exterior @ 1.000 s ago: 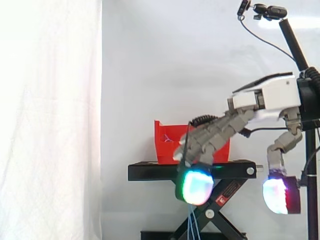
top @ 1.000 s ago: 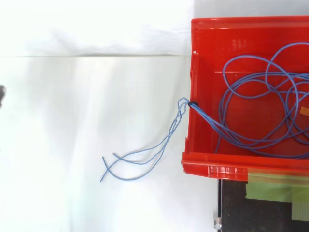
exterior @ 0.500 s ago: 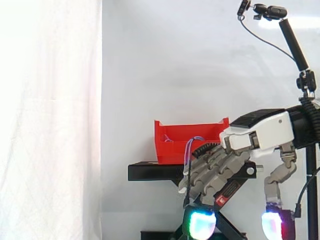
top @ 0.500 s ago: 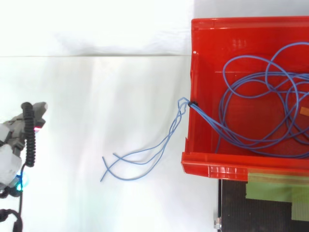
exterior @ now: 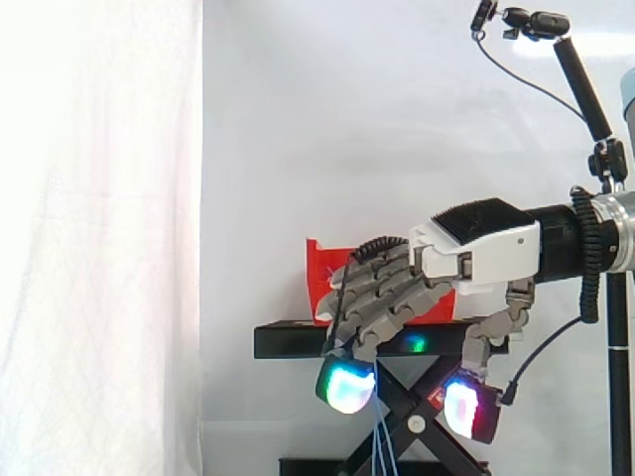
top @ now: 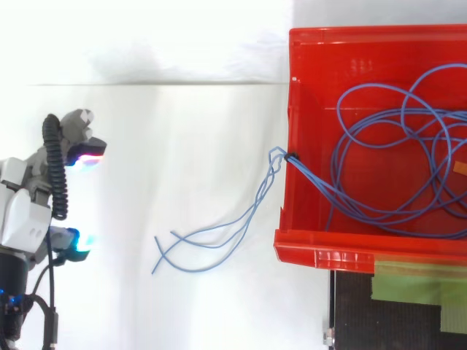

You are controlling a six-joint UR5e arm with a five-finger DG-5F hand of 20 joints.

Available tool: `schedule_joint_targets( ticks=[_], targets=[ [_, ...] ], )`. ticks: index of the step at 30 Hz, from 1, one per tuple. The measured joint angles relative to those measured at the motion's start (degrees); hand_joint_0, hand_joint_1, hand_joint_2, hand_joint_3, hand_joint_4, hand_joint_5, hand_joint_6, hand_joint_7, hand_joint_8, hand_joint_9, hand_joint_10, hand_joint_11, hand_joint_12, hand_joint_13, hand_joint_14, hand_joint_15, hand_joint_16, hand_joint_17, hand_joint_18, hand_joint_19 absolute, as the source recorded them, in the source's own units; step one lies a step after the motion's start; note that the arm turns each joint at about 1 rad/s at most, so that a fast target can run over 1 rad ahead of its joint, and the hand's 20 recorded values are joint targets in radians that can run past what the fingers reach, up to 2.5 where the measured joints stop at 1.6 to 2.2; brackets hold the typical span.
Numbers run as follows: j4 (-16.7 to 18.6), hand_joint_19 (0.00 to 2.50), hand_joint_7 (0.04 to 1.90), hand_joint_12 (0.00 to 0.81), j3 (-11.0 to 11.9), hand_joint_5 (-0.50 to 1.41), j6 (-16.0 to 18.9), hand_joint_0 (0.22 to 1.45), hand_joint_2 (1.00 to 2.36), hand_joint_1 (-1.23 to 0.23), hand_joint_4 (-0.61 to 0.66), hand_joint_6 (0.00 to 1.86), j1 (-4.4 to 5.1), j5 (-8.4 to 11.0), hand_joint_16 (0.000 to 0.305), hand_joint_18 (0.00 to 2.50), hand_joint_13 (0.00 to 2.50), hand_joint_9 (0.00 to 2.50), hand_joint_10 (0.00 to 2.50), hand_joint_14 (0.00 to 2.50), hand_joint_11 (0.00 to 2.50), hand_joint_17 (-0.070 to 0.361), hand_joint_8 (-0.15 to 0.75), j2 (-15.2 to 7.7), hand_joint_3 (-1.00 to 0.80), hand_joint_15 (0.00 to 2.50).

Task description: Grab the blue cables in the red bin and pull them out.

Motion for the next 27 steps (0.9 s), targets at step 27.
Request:
schedule_joint_targets(
  ticks=[27],
  targets=[
    [-13.80,0.20,0.58,0.320,7.68,0.65,-15.81,0.77,1.00,-1.01,0.15,0.01,-3.04,0.17,0.043,0.29,0.39,0.60,0.01,0.01,0.39,0.096,0.232,-0.01,-1.00,0.18]
  ],
)
